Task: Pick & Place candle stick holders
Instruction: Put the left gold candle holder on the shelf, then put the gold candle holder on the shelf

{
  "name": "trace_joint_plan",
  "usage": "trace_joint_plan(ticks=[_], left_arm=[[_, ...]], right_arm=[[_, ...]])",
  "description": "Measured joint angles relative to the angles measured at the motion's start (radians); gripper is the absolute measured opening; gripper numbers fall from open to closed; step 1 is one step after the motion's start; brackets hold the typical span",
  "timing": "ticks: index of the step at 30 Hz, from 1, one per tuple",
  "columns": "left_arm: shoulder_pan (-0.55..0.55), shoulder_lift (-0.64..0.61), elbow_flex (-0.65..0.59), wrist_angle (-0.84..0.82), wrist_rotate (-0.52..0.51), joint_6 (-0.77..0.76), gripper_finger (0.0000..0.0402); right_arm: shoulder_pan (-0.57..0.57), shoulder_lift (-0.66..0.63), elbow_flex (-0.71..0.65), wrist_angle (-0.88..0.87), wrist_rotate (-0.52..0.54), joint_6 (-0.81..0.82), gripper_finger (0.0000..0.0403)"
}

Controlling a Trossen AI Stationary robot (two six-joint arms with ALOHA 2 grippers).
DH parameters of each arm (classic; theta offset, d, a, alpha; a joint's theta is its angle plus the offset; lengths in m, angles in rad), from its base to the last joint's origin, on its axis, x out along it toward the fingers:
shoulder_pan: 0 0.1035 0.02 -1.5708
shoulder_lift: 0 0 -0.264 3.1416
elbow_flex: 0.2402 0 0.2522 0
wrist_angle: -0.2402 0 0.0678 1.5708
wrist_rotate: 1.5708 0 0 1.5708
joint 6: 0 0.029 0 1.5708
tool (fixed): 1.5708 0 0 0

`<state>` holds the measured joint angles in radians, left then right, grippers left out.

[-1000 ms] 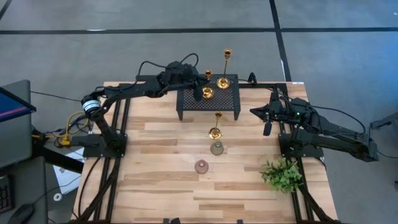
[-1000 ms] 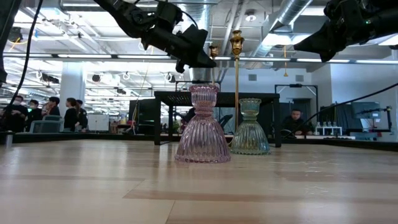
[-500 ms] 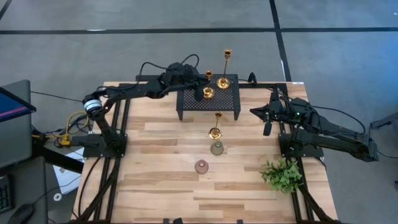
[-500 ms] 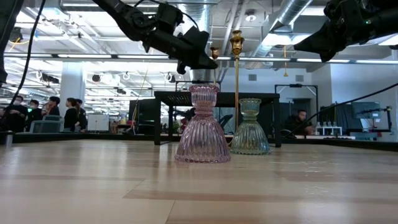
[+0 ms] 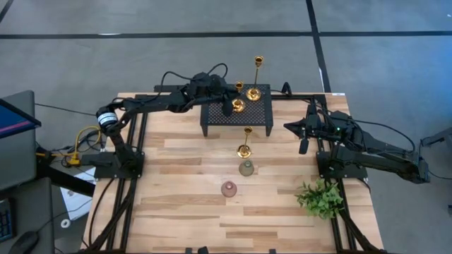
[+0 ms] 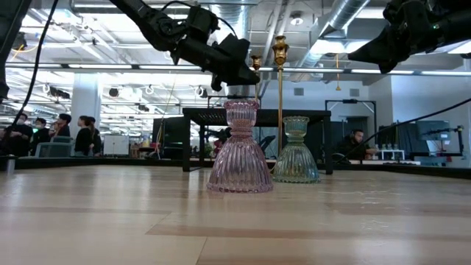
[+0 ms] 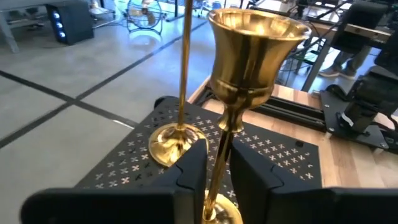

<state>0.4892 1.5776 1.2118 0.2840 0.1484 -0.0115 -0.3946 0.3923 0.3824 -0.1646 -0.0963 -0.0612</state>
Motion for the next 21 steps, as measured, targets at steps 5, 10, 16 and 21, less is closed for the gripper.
trace_joint_plan(ticks=[5, 10, 16, 21], left_arm=[[0.000, 0.000, 0.000, 0.000, -0.032, -0.001, 0.0093], [0.000, -0.007, 0.000, -0.002, -0.037, 0.003, 0.0122], [0.000, -0.008, 0.000, -0.002, -0.040, 0.004, 0.0164], [0.000, -0.009, 0.000, -0.004, -0.040, 0.006, 0.0193]], right_arm=[[0.000, 0.000, 0.000, 0.000, 0.000, -0.001, 0.0000], [0.000, 0.000, 0.000, -0.003, 0.000, -0.001, 0.0000], [0.000, 0.000, 0.000, -0.003, 0.000, -0.001, 0.0000], [0.000, 0.000, 0.000, -0.003, 0.000, -0.001, 0.0000]])
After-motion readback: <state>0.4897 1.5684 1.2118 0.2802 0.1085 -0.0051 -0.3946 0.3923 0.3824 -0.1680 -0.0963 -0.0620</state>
